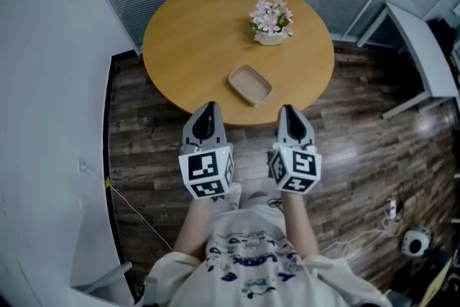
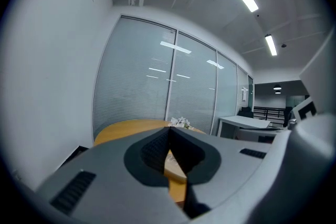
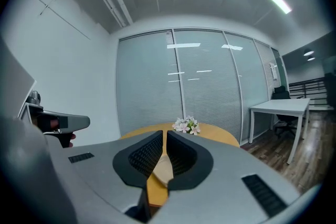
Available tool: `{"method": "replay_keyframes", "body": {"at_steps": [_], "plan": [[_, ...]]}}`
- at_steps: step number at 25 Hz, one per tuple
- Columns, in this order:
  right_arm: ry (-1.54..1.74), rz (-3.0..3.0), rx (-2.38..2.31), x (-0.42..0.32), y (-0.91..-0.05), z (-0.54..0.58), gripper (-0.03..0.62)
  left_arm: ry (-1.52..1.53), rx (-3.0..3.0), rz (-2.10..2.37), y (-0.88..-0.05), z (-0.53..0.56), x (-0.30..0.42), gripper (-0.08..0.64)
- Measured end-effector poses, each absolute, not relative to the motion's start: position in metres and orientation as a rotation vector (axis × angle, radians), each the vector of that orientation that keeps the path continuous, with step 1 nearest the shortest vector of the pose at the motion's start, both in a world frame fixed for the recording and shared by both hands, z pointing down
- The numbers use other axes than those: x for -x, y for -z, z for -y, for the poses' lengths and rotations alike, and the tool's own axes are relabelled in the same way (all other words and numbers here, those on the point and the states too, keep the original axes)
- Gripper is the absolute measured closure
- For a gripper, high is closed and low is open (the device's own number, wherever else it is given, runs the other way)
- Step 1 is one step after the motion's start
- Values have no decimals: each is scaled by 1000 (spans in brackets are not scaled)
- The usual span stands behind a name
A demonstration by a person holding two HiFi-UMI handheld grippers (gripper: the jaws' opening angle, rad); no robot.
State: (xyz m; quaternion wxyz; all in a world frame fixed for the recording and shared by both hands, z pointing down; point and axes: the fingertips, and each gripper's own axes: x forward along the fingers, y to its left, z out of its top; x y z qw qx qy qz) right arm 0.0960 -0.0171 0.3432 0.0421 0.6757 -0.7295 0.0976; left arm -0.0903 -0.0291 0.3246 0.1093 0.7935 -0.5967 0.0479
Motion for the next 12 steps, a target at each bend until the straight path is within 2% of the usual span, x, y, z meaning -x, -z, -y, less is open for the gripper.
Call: {"method": "replay_keyframes", "body": {"at_steps": [12], "plan": [[-379,2144,-2056,-110,-377,66,568,-217,-2263,1708,-362,78,89,557]]}}
